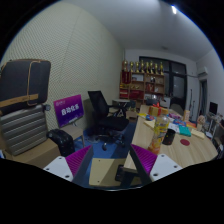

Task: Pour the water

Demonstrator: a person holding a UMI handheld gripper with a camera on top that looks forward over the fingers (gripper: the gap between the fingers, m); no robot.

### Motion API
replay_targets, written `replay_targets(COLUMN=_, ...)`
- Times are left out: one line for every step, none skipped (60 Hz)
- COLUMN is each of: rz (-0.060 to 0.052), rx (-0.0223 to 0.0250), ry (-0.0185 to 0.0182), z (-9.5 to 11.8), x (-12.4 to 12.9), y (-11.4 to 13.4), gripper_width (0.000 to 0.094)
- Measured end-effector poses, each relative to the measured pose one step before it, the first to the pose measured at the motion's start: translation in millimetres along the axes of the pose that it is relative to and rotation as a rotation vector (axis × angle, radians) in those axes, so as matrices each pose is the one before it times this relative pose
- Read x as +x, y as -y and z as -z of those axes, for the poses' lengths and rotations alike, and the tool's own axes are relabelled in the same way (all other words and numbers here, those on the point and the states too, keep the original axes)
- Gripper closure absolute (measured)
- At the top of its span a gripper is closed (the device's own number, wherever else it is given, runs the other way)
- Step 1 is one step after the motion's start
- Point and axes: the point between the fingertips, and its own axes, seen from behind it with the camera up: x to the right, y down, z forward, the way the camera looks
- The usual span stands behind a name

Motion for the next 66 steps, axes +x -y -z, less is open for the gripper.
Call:
replay_targets(rz=-0.0041, rx=0.00222, ry=-0.00212, z=-0.13, x=0.45, y=0.67, gripper_width=0.0108)
replay_targets(rz=-0.0042, rx=0.00277, ry=-0.00107, z=-0.08, x=0.32, y=1.02, gripper_width=0.0107)
replay_targets(rz=-0.0046, rx=0.00317, ry=-0.00132, z=-0.05, x=0.55, y=1.15, gripper_width=0.0107)
replay_targets(rz=-0.0041, rx=0.00262, ry=-0.00178, z=0.11, x=0.74, y=0.98, gripper_width=0.0107)
replay_targets(rz=-0.0031, rx=0.00238, ry=-0.00350, z=-0.78, x=1.19, y=0.15, gripper_width=0.0107)
replay_targets(rz=-0.0031, rx=0.00188, ry=-0.00240, z=4.59, x=4.99, y=-1.41, gripper_width=0.0106)
replay_targets(rz=-0.0018, rx=0.00142, ry=-0.00423, z=-0.82, x=1.67, y=0.21, gripper_width=0.0108)
replay_targets(rz=-0.0013, rx=0.00251, ry=-0.00370, z=-0.37, x=1.35, y=0.58, gripper_width=0.0107)
replay_targets(rz=-0.0009, rx=0.00349, ry=-0.00312, z=-0.45, x=1.28, y=0.64, gripper_width=0.0104)
replay_targets(rz=-0.0006, rx=0.00402, ry=-0.00303, z=-0.09, x=3.55, y=0.95, gripper_width=0.0106)
replay_targets(rz=0.0000, rx=0.00318, ry=-0.00403, z=2.21, x=0.71, y=1.31, gripper_width=0.0108)
replay_targets(rz=0.0003, rx=0.00540, ry=-0.00353, z=-0.10, x=2.24, y=0.73, gripper_width=0.0106)
replay_targets(rz=0.0018, rx=0.00682, ry=-0.00184, z=-0.07, x=2.35, y=1.55, gripper_width=0.0105)
replay_targets(rz=0.0037, rx=0.00959, ry=0.00040, z=-0.16, x=2.09, y=1.82, gripper_width=0.0106)
replay_targets(rz=0.0053, rx=0.01297, ry=0.00234, z=-0.36, x=2.03, y=2.40, gripper_width=0.0107)
replay_targets(rz=0.0065, rx=0.01473, ry=0.00373, z=-0.04, x=2.10, y=2.76, gripper_width=0.0108)
replay_targets(rz=0.0075, rx=0.01284, ry=0.00383, z=-0.54, x=2.97, y=2.16, gripper_width=0.0104)
replay_targets(rz=0.0087, rx=0.01157, ry=-0.00353, z=-4.66, x=-7.10, y=-3.11, gripper_width=0.0107)
replay_targets(rz=0.0097, rx=0.00910, ry=0.00450, z=-0.32, x=15.60, y=4.97, gripper_width=0.0109)
replay_targets(rz=0.0118, rx=0.00882, ry=-0.00424, z=-1.56, x=5.84, y=1.22, gripper_width=0.0110)
replay_targets(rz=0.0113, rx=0.00550, ry=-0.01067, z=-1.12, x=0.12, y=-1.73, gripper_width=0.0111)
replay_targets(rz=0.0065, rx=0.00010, ry=-0.00820, z=-3.72, x=13.74, y=1.71, gripper_width=0.0114)
replay_targets(rz=0.0047, rx=-0.00234, ry=-0.01384, z=-3.12, x=7.69, y=-1.72, gripper_width=0.0114)
replay_targets(rz=0.0037, rx=-0.00252, ry=-0.01979, z=-2.32, x=-3.81, y=-5.82, gripper_width=0.0115)
replay_targets(rz=-0.0003, rx=-0.00471, ry=-0.01350, z=-2.04, x=12.82, y=-2.26, gripper_width=0.0116)
replay_targets(rz=-0.0021, rx=-0.00114, ry=-0.01483, z=3.94, x=5.44, y=-8.09, gripper_width=0.0114)
replay_targets(rz=-0.0076, rx=-0.00385, ry=-0.01332, z=-7.39, x=9.62, y=0.37, gripper_width=0.0114)
replay_targets(rz=-0.0093, rx=-0.00214, ry=-0.00710, z=-7.71, x=14.52, y=-0.18, gripper_width=0.0111)
replay_targets(rz=-0.0097, rx=-0.00070, ry=-0.00962, z=-5.95, x=7.27, y=-0.90, gripper_width=0.0113)
replay_targets(rz=-0.0113, rx=0.00152, ry=-0.00809, z=-5.83, x=6.60, y=-0.99, gripper_width=0.0110)
replay_targets(rz=-0.0109, rx=0.00236, ry=-0.00791, z=-6.17, x=5.76, y=-0.03, gripper_width=0.0115)
replay_targets(rz=-0.0106, rx=0.00292, ry=-0.00831, z=-6.37, x=6.07, y=-0.76, gripper_width=0.0113)
replay_targets(rz=-0.0088, rx=0.00279, ry=-0.00807, z=-6.11, x=5.90, y=-0.90, gripper_width=0.0111)
replay_targets(rz=-0.0078, rx=0.00301, ry=-0.00770, z=-5.56, x=8.50, y=-2.12, gripper_width=0.0114)
replay_targets(rz=-0.0046, rx=0.00150, ry=-0.00876, z=-5.16, x=2.44, y=-2.01, gripper_width=0.0113)
replay_targets(rz=-0.0034, rx=0.00015, ry=-0.00770, z=-6.97, x=4.88, y=-1.60, gripper_width=0.0113)
replay_targets(rz=-0.0022, rx=-0.00091, ry=-0.00842, z=-6.90, x=4.47, y=-1.32, gripper_width=0.0113)
replay_targets(rz=-0.0012, rx=-0.00188, ry=-0.00873, z=-7.18, x=4.42, y=-1.64, gripper_width=0.0111)
replay_targets(rz=-0.0001, rx=-0.00273, ry=-0.00816, z=-7.29, x=3.99, y=-1.95, gripper_width=0.0109)
replay_targets(rz=0.0010, rx=-0.00343, ry=-0.00684, z=-6.87, x=3.40, y=-2.03, gripper_width=0.0113)
replay_targets(rz=0.0012, rx=-0.00279, ry=-0.00662, z=-6.97, x=3.24, y=-2.27, gripper_width=0.0112)
replay_targets(rz=0.0006, rx=-0.00245, ry=-0.00629, z=-7.17, x=2.97, y=-1.96, gripper_width=0.0111)
replay_targets(rz=-0.0002, rx=-0.00181, ry=-0.00451, z=-7.48, x=5.48, y=-2.05, gripper_width=0.0112)
replay_targets(rz=-0.0011, rx=-0.00199, ry=-0.00430, z=-4.82, x=2.96, y=-2.08, gripper_width=0.0112)
replay_targets(rz=-0.0010, rx=-0.00087, ry=-0.00323, z=-6.62, x=2.16, y=-1.53, gripper_width=0.0113)
replay_targets(rz=-0.0015, rx=-0.00101, ry=-0.00215, z=-6.24, x=1.72, y=-1.54, gripper_width=0.0115)
replay_targets(rz=-0.0023, rx=-0.00072, ry=-0.00144, z=-6.53, x=1.31, y=-1.26, gripper_width=0.0115)
replay_targets(rz=-0.0037, rx=-0.00059, ry=-0.00157, z=-6.16, x=1.09, y=-1.28, gripper_width=0.0111)
replay_targets(rz=-0.0032, rx=-0.00027, ry=-0.00159, z=-5.23, x=1.39, y=-0.69, gripper_width=0.0116)
replay_targets(rz=-0.0044, rx=-0.00118, ry=-0.00025, z=-4.85, x=0.20, y=-1.52, gripper_width=0.0114)
replay_targets(rz=-0.0041, rx=-0.00083, ry=0.00041, z=-5.32, x=0.60, y=-1.00, gripper_width=0.0115)
replay_targets(rz=-0.0040, rx=-0.00078, ry=-0.00059, z=-5.36, x=0.39, y=-0.93, gripper_width=0.0114)
replay_targets(rz=-0.0042, rx=0.00008, ry=-0.00182, z=-5.20, x=0.76, y=-0.72, gripper_width=0.0113)
replay_targets(rz=-0.0038, rx=0.00065, ry=-0.00221, z=-5.14, x=0.55, y=-0.40, gripper_width=0.0113)
replay_targets(rz=-0.0028, rx=0.00007, ry=-0.00208, z=-5.63, x=0.45, y=-0.49, gripper_width=0.0116)
replay_targets(rz=-0.0026, rx=0.00061, ry=-0.00265, z=-5.50, x=0.76, y=-0.29, gripper_width=0.0114)
replay_targets(rz=-0.0011, rx=0.00117, ry=-0.00297, z=-7.27, x=0.97, y=0.44, gripper_width=0.0118)
replay_targets(rz=-0.0010, rx=0.00108, ry=-0.00101, z=-6.08, x=0.42, y=-0.41, gripper_width=0.0120)
replay_targets(rz=-0.0019, rx=-0.00043, ry=-0.00032, z=-4.18, x=-0.08, y=-0.34, gripper_width=0.0127)
replay_targets(rz=-0.0023, rx=-0.00230, ry=0.00020, z=-4.96, x=-0.22, y=-0.80, gripper_width=0.0135)
replay_targets(rz=-0.0027, rx=-0.00310, ry=0.00176, z=-4.78, x=-0.41, y=-1.17, gripper_width=0.0210)
replay_targets(rz=-0.0021, rx=-0.00371, ry=-0.00366, z=-4.46, x=1.05, y=-1.21, gripper_width=0.0285)
replay_targets(rz=0.0003, rx=-0.00712, ry=-0.00170, z=-4.19, x=0.78, y=-2.48, gripper_width=0.0361)
replay_targets(rz=-0.0069, rx=-0.00234, ry=0.00435, z=-3.48, x=-1.47, y=-1.18, gripper_width=0.0436)
replay_targets(rz=-0.0113, rx=0.00200, ry=0.00274, z=-1.22, x=-0.24, y=-0.36, gripper_width=0.0437)
replay_targets(rz=-0.0067, rx=0.00339, ry=-0.00233, z=-0.92, x=0.55, y=0.83, gripper_width=0.0436)
